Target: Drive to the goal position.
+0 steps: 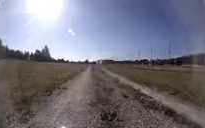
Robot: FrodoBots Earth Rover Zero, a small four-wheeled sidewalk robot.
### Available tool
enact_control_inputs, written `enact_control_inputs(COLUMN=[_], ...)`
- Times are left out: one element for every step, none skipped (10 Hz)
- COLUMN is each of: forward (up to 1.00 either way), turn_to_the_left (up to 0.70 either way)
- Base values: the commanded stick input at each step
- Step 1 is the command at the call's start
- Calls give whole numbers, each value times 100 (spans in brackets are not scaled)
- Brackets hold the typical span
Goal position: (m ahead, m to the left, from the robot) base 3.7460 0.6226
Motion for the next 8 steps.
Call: enact_control_inputs(forward=[50, 50, 50, 50, 50, 50, 50, 50], turn_to_the_left=[0, 0, 0, 0, 0, 0, 0, 0])
